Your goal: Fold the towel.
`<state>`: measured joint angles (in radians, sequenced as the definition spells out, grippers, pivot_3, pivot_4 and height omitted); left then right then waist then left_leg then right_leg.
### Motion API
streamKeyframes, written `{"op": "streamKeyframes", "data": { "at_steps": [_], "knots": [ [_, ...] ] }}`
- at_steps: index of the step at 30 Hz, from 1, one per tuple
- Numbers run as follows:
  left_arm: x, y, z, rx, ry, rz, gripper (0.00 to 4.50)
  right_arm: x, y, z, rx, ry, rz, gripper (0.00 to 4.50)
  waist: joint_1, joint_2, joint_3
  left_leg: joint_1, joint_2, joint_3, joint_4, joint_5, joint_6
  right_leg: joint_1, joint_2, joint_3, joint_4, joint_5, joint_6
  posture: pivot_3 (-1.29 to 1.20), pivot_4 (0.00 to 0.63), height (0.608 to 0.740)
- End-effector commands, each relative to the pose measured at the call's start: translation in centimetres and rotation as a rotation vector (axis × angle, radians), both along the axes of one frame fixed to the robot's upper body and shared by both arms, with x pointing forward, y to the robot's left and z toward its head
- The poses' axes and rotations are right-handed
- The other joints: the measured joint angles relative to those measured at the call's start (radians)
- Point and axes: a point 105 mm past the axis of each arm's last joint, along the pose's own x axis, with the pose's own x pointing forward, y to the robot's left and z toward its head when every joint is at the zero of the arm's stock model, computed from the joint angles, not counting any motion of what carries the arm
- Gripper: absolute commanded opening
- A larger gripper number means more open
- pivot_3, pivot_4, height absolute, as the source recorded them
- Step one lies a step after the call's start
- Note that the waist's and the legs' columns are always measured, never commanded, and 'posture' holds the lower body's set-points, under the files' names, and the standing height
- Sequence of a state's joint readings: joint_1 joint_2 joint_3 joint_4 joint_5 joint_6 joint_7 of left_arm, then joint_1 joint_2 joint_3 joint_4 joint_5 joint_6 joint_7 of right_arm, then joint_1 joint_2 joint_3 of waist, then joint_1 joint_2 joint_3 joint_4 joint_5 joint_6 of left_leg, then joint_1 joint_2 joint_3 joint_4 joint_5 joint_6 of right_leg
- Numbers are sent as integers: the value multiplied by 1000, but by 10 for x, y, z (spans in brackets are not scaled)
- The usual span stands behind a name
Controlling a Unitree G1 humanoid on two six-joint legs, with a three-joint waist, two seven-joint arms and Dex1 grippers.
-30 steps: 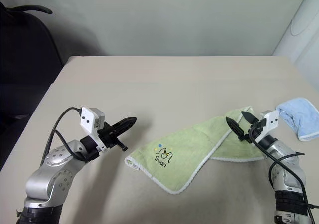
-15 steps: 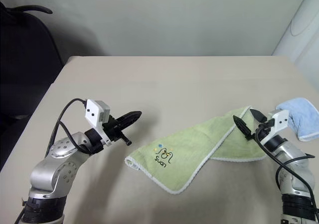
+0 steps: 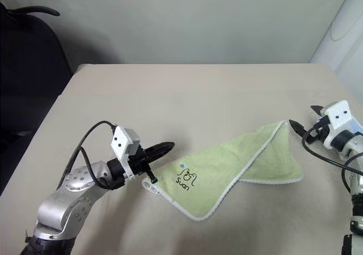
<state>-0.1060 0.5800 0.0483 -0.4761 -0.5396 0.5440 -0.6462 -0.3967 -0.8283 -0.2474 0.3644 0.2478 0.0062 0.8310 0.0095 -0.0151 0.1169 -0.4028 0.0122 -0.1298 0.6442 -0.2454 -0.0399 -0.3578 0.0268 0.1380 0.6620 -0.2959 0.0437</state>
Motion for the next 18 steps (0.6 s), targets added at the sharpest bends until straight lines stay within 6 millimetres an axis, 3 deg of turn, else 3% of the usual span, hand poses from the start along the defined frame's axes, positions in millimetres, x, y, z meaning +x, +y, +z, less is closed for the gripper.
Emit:
{"op": "streamKeyframes", "data": {
  "at_steps": [1, 8, 18],
  "knots": [
    [-5, -6, 6, 16, -35, -44, 0, 7, -3, 1, -193, -14, 24, 4441, -1, 0, 0, 0, 0, 0, 0, 0, 0, 0, 0, 0, 0, 0, 0, 0, 150, 740],
    [-8, -16, 3, -4, -26, -70, 0, 27, -12, -12, -476, 1, 24, 4441, 0, 0, 0, 0, 0, 0, 0, -4, 7, 0, -1, 0, 1, 0, 0, 0, 150, 740],
    [-9, -19, 2, -6, -28, -69, 0, 55, -1, -15, -679, -11, 37, 4441, -2, 1, 0, 0, 0, 0, 0, -5, 8, -1, -2, -1, 1, 0, 0, 0, 150, 740]
  ]
}}
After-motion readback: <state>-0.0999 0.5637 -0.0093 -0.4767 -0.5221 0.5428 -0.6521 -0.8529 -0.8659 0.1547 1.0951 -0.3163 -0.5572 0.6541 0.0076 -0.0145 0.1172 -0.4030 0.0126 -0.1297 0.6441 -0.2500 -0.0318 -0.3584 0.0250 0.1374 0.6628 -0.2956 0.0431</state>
